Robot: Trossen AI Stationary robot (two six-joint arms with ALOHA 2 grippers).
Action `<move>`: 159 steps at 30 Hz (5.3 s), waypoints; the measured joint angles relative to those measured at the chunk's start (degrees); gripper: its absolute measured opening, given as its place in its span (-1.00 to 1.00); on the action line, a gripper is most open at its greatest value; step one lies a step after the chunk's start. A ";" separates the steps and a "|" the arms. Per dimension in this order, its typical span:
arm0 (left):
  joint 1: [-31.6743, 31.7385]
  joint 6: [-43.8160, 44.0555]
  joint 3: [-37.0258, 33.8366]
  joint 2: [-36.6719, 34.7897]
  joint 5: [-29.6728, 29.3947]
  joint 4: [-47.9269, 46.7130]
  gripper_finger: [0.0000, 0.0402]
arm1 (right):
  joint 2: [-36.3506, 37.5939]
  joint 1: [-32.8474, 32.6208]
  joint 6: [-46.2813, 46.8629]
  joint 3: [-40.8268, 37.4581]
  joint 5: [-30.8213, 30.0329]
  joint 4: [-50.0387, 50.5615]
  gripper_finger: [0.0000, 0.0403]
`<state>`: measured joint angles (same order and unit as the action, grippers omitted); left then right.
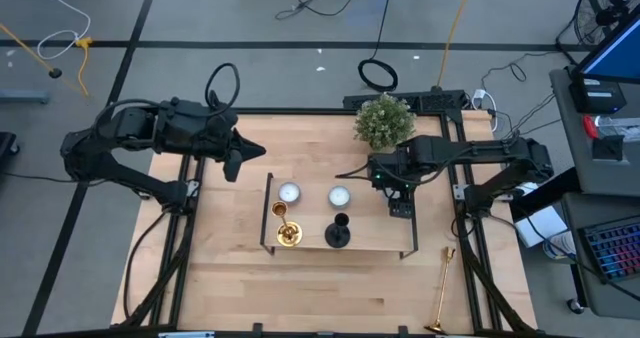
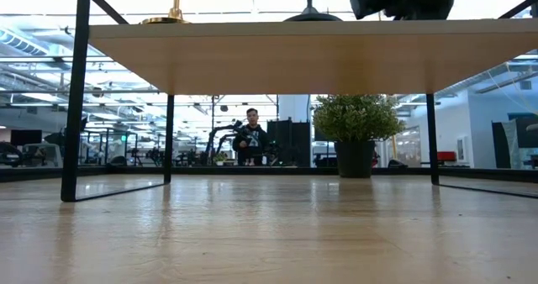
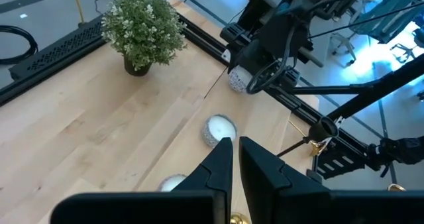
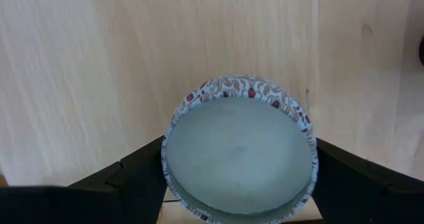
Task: Pick & Place candle stick holders
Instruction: Put the white red scented candle on the shelf, then put the golden candle holder onto shelf
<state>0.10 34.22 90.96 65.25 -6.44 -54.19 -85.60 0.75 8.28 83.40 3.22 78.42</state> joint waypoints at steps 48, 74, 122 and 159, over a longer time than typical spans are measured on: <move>-0.26 -0.48 0.02 -0.02 -0.11 0.02 -0.85 | 0.00 -0.15 4.28 -0.02 -0.06 -0.23 0.75; -0.26 -0.50 0.04 -0.02 -1.16 0.02 -0.85 | 3.46 -0.15 7.47 -0.02 -0.02 0.31 0.75; -1.40 1.97 0.04 -0.02 -0.54 0.93 -0.85 | 14.30 -2.26 28.79 7.93 16.88 -35.28 0.75; -14.37 -7.54 0.04 -1.64 7.32 -7.92 -0.85 | 4.95 -51.43 119.80 5.31 11.43 -25.02 0.75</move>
<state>-14.28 26.68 91.00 63.61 0.88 -62.11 -80.65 -50.67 128.07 88.71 14.65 53.40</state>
